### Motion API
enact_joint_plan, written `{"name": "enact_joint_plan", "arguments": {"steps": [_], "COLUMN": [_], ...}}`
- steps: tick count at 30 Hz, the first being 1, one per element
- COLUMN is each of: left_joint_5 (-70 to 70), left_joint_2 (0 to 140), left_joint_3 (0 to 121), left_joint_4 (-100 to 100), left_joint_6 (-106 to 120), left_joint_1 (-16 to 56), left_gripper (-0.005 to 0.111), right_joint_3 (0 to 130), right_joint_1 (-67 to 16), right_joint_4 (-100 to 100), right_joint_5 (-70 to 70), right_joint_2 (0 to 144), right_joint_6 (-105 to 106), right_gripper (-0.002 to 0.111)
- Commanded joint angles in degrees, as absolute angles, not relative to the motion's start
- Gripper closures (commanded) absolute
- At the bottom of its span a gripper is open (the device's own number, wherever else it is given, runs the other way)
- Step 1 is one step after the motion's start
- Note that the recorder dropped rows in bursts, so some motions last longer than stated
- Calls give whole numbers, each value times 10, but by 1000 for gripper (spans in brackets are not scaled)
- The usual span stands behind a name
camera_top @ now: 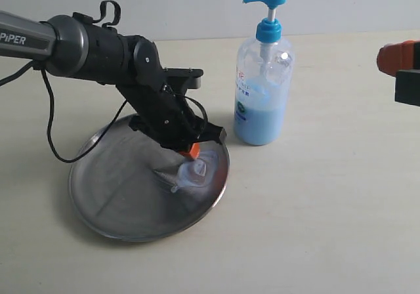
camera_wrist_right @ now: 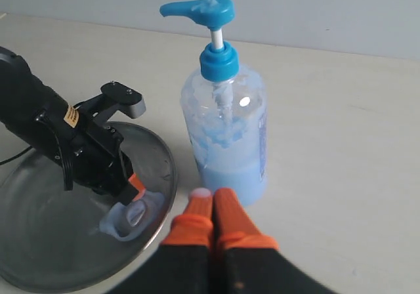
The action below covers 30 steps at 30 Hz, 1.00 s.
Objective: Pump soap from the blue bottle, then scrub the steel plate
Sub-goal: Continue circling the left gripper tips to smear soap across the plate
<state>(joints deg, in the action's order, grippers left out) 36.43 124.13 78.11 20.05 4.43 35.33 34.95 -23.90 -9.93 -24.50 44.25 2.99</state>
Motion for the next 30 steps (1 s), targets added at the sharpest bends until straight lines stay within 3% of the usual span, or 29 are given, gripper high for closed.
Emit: {"name": "enact_joint_plan", "arguments": {"steps": [1, 17, 30], "left_joint_5": [437, 505, 377], "left_joint_2": [1259, 1259, 1259], "left_joint_3": [770, 776, 783], "left_joint_4": [159, 246, 298], "left_joint_6": [38, 40, 40], "left_joint_1": [351, 356, 356], "left_gripper": [107, 107, 107], "right_joint_3": [346, 346, 346], "right_joint_1": [-240, -240, -240], "right_joint_4": [-103, -103, -100], "right_joint_5": [-241, -242, -242], "right_joint_2": [440, 440, 440], "right_joint_6": [31, 31, 31], "right_gripper": [108, 108, 108]}}
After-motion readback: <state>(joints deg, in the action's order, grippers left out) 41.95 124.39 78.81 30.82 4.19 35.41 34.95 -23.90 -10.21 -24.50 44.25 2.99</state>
